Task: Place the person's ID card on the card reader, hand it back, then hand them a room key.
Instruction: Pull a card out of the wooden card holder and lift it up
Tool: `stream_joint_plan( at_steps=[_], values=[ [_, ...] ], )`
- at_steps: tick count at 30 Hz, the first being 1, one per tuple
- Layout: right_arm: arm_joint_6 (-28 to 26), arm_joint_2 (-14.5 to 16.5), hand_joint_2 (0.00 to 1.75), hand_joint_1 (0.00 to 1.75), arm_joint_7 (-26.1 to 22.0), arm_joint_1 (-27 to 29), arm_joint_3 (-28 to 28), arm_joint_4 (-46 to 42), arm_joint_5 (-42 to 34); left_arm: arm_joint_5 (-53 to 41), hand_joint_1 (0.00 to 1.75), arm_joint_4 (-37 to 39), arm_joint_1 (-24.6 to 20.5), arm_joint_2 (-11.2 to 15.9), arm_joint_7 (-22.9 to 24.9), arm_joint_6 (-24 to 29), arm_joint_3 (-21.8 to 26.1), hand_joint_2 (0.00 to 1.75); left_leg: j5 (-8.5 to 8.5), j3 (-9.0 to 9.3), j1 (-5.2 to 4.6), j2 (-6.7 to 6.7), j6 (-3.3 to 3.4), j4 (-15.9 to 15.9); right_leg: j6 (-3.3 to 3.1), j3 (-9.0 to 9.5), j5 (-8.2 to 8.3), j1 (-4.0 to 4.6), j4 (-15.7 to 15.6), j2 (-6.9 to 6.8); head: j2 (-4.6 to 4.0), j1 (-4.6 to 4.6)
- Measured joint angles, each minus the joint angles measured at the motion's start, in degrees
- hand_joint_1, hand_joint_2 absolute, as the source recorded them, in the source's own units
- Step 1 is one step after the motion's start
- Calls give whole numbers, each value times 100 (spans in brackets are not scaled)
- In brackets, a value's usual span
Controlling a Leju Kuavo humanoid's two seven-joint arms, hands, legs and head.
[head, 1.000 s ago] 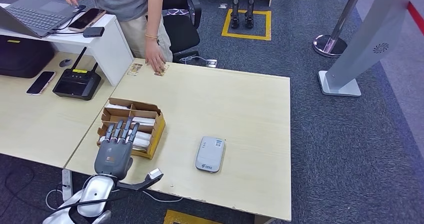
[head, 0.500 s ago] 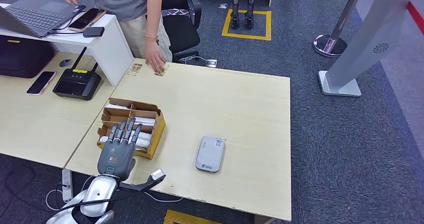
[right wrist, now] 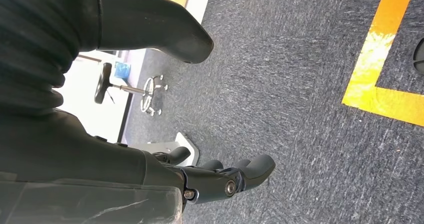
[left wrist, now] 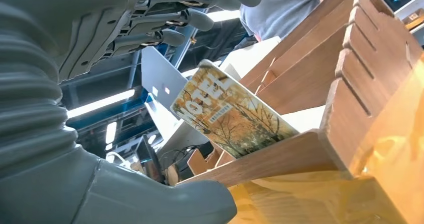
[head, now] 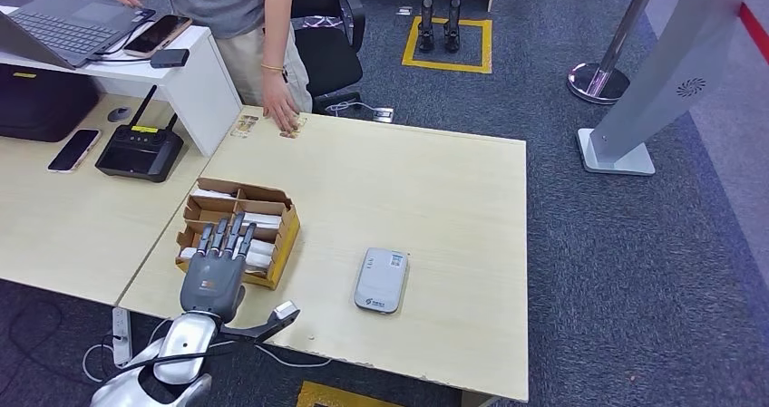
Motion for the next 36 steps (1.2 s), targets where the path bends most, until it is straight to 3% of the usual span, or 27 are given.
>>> stream_joint_plan(
  at_steps=[13, 14, 17, 18, 36],
  values=[
    [2, 0, 175, 0, 13, -1, 25, 0, 16, 0, 0, 157, -61, -1, 12, 2, -4, 175, 0, 0, 0, 0, 0, 0, 0, -1, 0, 0, 0, 0, 0, 0],
    [2, 0, 175, 0, 13, -1, 26, 0, 16, 0, 31, 165, -63, -1, 12, 4, -4, 175, 0, 0, 0, 0, 0, 0, 0, -1, 0, 0, 0, 0, 0, 0],
    [2, 0, 175, 0, 13, -1, 27, 0, 17, 0, 162, 195, -70, -4, 12, 25, -7, 175, 0, 0, 0, 0, 0, 0, 0, -1, 0, 0, 0, 0, 0, 0],
    [2, 0, 175, 0, 13, -1, 28, 0, 19, 0, 175, 204, -71, -5, 9, 39, -7, 175, 0, 0, 0, 0, 0, 0, 0, -1, 0, 0, 0, 0, 0, 0],
    [9, 0, 175, 0, 38, -4, 170, 0, 104, -1, 175, 323, -71, -71, -192, 154, -7, 175, 0, 0, 0, 0, 0, 0, 0, 1, 0, 0, 0, 0, 0, 1]
  ],
)
